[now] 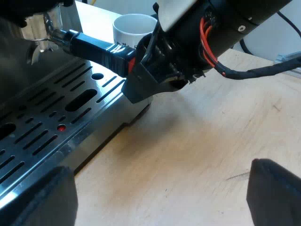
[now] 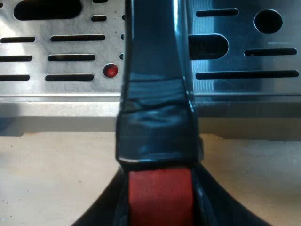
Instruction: Grind coffee beans and then tamp
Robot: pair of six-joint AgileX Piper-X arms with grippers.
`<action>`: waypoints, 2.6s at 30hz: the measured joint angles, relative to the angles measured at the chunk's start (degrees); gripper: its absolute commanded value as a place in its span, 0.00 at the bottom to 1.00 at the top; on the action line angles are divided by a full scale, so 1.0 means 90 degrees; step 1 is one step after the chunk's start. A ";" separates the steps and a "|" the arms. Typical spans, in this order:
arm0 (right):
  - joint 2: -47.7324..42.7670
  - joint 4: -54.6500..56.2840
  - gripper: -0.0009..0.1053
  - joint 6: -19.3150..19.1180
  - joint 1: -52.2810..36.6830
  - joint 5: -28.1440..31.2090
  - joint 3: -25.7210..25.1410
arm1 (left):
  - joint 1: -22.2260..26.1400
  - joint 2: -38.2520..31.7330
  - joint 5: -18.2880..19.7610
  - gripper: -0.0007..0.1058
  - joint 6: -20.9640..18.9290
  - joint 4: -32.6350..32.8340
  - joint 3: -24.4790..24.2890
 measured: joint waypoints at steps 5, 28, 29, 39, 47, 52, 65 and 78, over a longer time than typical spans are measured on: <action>0.0000 0.0000 0.01 0.0020 0.0038 0.0035 0.0000 | 0.0000 0.0000 0.0000 0.83 0.0000 0.0000 0.0000; -0.0055 0.0659 0.01 0.0794 0.0927 0.0824 0.0042 | 0.0000 0.0000 0.0000 0.83 0.0000 0.0000 0.0000; -0.0058 0.0698 0.01 0.0803 0.0951 0.0807 0.0050 | 0.0000 0.0000 0.0000 0.83 0.0000 0.0000 0.0000; -0.0057 0.1001 0.01 0.0956 0.1127 0.0656 0.0053 | 0.0000 0.0000 0.0000 0.83 0.0000 0.0000 0.0000; -0.0245 0.1335 0.01 0.1029 0.1663 0.1174 0.0053 | 0.0000 0.0000 0.0000 0.83 0.0000 0.0000 0.0000; -0.0424 0.1725 0.01 0.1029 0.1960 0.1225 0.0053 | 0.0000 0.0000 0.0000 0.83 -0.0013 0.0036 0.0000; -0.0641 0.1908 0.01 0.0959 0.2523 0.1305 0.0053 | 0.0000 -0.0597 0.0004 0.83 -0.0012 0.0747 0.0000; -0.0641 0.1860 0.01 0.0651 0.2831 0.1164 0.0053 | 0.0000 -0.1997 -0.0028 0.83 -0.0012 0.1522 0.0002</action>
